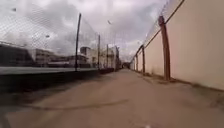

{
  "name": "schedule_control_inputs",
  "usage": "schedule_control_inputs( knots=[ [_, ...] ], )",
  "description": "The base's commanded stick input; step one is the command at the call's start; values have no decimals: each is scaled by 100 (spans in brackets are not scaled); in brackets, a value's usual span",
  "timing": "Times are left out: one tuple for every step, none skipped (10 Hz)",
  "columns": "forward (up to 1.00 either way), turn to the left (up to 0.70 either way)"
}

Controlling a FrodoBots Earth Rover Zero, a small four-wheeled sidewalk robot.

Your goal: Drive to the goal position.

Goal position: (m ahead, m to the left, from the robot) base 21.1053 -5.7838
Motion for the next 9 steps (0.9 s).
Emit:
schedule_control_inputs(
  knots=[
    [70,-33],
    [70,-10],
    [70,0],
    [70,0],
    [70,0],
    [70,0],
    [70,0],
    [70,0],
    [70,0]
  ],
)
